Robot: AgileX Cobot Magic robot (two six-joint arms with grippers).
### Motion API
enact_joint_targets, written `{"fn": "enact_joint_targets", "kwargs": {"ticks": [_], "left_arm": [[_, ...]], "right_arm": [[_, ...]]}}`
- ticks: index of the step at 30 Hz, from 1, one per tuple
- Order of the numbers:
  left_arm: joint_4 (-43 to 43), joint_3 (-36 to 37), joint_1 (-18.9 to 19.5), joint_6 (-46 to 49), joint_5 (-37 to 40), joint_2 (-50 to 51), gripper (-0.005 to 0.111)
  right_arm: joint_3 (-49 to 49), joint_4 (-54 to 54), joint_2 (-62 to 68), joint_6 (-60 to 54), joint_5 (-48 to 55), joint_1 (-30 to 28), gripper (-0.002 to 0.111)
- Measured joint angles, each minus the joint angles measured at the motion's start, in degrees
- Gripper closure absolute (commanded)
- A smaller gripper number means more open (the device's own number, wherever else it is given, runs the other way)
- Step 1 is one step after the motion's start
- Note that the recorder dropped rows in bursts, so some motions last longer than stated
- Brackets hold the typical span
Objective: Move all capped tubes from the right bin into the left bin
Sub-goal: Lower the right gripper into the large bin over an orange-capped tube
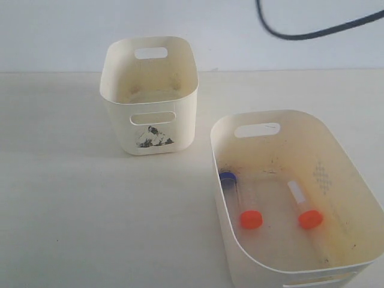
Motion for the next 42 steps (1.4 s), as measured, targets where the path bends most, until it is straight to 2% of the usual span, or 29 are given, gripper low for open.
{"fn": "enact_joint_targets", "kwargs": {"ticks": [6, 9, 13, 20, 26, 42], "left_arm": [[0.00, 0.00, 0.00, 0.00, 0.00, 0.00, 0.102], [0.00, 0.00, 0.00, 0.00, 0.00, 0.00, 0.102], [0.00, 0.00, 0.00, 0.00, 0.00, 0.00, 0.102], [0.00, 0.00, 0.00, 0.00, 0.00, 0.00, 0.102], [0.00, 0.00, 0.00, 0.00, 0.00, 0.00, 0.102], [0.00, 0.00, 0.00, 0.00, 0.00, 0.00, 0.102]], "right_arm": [[0.00, -15.54, -6.68, 13.16, 25.51, -2.96, 0.108], [0.80, -17.64, -7.27, 15.11, 30.92, -2.97, 0.108], [5.44, -17.23, -7.50, 17.90, 32.01, -2.97, 0.108], [18.07, -10.36, -7.39, 19.48, 32.55, -2.97, 0.108], [24.85, -4.25, -6.77, 20.12, 27.11, -2.97, 0.108], [25.43, -1.93, -0.08, 20.12, 21.72, -2.97, 0.108]]}}
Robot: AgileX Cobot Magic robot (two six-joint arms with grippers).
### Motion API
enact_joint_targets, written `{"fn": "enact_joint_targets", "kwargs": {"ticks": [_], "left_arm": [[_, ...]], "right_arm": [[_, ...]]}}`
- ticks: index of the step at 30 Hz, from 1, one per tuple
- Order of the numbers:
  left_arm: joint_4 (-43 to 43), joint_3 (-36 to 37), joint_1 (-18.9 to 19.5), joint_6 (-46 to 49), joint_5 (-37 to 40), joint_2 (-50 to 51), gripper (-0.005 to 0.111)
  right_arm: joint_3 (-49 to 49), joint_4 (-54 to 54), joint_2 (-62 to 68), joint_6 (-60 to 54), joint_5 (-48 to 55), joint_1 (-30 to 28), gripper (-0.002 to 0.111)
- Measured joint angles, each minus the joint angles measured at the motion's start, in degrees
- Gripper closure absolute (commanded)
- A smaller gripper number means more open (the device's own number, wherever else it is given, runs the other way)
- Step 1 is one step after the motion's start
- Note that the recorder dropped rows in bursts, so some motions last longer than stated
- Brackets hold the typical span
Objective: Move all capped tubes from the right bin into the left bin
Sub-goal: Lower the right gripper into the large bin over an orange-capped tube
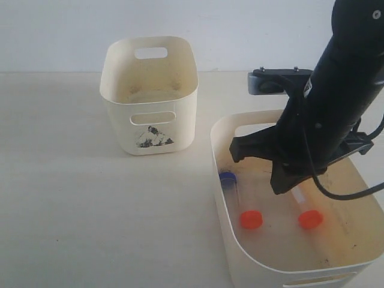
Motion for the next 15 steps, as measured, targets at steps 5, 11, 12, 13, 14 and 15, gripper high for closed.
{"fn": "enact_joint_targets", "kwargs": {"ticks": [5, 11, 12, 13, 14, 15], "left_arm": [[0.00, 0.00, 0.00, 0.00, 0.00, 0.00, 0.102], [0.00, 0.00, 0.00, 0.00, 0.00, 0.00, 0.102], [0.00, 0.00, 0.00, 0.00, 0.00, 0.00, 0.102], [0.00, 0.00, 0.00, 0.00, 0.00, 0.00, 0.102], [0.00, 0.00, 0.00, 0.00, 0.00, 0.00, 0.102], [0.00, 0.00, 0.00, 0.00, 0.00, 0.00, 0.102]], "right_arm": [[0.00, 0.38, 1.30, -0.12, -0.86, 0.00, 0.108], [0.00, 0.84, 3.09, -0.23, -1.87, 0.00, 0.108], [0.00, 0.84, 3.55, -0.23, -2.01, 0.00, 0.108], [0.00, 0.84, 3.82, -0.34, -2.15, 0.00, 0.108], [0.00, 0.84, 4.37, -0.76, -2.32, 0.00, 0.108], [0.00, 0.84, 4.70, -1.24, -2.54, 0.00, 0.108]]}}
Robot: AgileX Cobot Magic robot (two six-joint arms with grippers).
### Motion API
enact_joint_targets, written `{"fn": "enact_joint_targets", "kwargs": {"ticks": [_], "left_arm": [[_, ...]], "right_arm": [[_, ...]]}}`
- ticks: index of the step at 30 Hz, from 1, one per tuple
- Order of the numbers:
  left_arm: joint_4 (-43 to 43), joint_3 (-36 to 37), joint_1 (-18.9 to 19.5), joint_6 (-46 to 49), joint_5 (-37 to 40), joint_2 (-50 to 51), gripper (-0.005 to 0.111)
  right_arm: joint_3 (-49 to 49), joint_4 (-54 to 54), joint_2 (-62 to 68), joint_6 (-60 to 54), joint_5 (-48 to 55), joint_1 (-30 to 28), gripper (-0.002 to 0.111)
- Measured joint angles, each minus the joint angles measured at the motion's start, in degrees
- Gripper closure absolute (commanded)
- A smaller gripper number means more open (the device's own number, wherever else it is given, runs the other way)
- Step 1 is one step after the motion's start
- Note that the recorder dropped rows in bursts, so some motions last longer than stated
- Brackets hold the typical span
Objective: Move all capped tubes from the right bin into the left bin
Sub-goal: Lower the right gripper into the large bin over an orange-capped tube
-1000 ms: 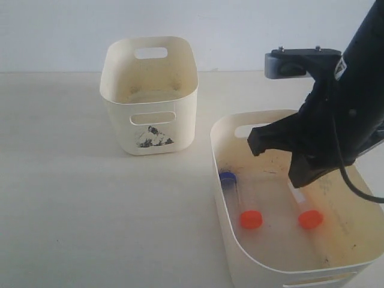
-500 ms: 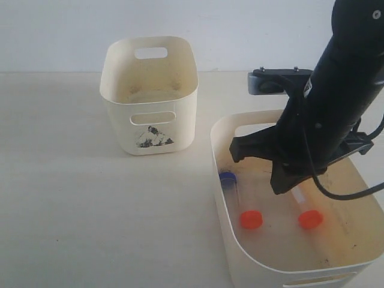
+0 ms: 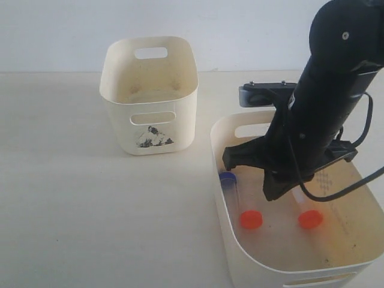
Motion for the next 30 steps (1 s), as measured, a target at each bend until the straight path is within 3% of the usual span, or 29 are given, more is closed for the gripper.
{"fn": "enact_joint_targets", "kwargs": {"ticks": [30], "left_arm": [[0.00, 0.00, 0.00, 0.00, 0.00, 0.00, 0.102]], "right_arm": [[0.00, -0.77, 4.60, -2.41, -4.58, 0.00, 0.108]]}}
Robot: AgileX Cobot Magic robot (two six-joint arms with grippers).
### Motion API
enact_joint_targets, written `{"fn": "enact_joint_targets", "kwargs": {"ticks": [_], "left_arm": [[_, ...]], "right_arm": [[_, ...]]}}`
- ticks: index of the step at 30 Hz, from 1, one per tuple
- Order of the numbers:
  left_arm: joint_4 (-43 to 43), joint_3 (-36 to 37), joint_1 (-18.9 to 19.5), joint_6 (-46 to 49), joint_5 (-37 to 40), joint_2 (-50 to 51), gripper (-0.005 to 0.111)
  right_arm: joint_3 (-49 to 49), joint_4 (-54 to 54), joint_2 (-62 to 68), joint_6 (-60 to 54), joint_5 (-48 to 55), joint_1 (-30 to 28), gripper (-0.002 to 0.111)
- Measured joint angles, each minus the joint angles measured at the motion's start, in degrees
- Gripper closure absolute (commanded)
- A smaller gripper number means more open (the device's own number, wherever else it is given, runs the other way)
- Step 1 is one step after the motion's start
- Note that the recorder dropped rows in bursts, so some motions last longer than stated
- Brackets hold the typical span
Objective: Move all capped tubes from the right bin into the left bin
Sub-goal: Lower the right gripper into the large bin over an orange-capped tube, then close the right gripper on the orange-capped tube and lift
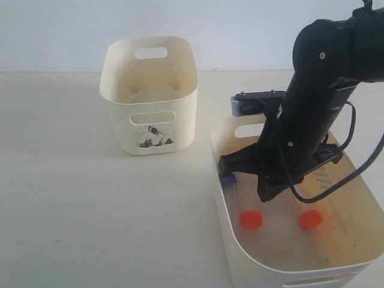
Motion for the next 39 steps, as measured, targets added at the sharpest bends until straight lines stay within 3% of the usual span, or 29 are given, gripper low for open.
{"fn": "enact_joint_targets", "kwargs": {"ticks": [22, 25, 30, 39], "left_arm": [[0.00, 0.00, 0.00, 0.00, 0.00, 0.00, 0.102], [0.00, 0.00, 0.00, 0.00, 0.00, 0.00, 0.102], [0.00, 0.00, 0.00, 0.00, 0.00, 0.00, 0.102], [0.00, 0.00, 0.00, 0.00, 0.00, 0.00, 0.102]], "right_arm": [[3.45, -1.81, 0.00, 0.44, -2.82, 0.00, 0.108], [3.48, -1.81, 0.00, 0.44, -3.53, 0.00, 0.097], [3.48, -1.81, 0.00, 0.60, -4.27, 0.00, 0.057], [3.58, -1.59, 0.00, 2.57, -8.14, 0.00, 0.057]]}}
